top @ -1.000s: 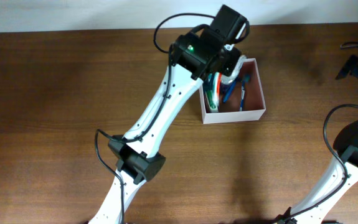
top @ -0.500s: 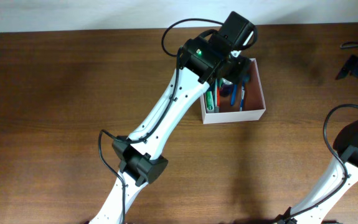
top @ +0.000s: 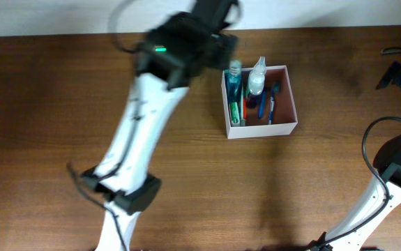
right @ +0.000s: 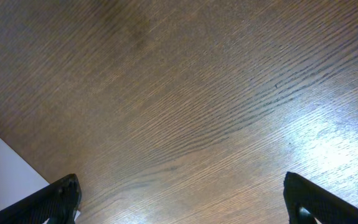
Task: Pack container
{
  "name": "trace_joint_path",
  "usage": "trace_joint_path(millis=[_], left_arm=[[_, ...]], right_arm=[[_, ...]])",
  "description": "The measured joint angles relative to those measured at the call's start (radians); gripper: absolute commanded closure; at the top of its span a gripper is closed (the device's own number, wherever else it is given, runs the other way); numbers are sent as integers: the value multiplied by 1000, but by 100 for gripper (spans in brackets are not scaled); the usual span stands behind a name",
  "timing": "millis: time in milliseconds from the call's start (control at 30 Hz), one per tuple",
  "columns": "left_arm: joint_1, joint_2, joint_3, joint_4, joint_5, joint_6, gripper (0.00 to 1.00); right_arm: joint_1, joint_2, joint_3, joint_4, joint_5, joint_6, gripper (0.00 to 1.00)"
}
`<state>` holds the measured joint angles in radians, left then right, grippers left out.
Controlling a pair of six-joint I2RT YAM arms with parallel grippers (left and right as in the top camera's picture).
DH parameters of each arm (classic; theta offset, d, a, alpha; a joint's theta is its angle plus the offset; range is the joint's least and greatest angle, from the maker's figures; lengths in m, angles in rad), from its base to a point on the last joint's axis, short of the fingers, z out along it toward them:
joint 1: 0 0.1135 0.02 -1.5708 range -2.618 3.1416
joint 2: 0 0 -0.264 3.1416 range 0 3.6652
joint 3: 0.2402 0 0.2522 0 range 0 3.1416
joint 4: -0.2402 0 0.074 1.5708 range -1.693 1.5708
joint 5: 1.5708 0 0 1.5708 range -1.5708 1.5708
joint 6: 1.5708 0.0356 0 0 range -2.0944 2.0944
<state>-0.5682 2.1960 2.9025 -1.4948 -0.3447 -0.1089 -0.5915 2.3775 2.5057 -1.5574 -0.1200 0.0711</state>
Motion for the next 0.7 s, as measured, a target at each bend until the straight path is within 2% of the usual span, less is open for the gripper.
trace_joint_path(millis=[200,400,700], left_arm=[[83,-104,10,-187,-53,-69,1],[105,-150,10,-192,-18,-121,1],[104,-161,10,-192,4,-132,1]], right_arm=[[0,0,0,0,0,0,1],[0,0,0,0,0,-1,1],[0,0,0,0,0,-1,1]])
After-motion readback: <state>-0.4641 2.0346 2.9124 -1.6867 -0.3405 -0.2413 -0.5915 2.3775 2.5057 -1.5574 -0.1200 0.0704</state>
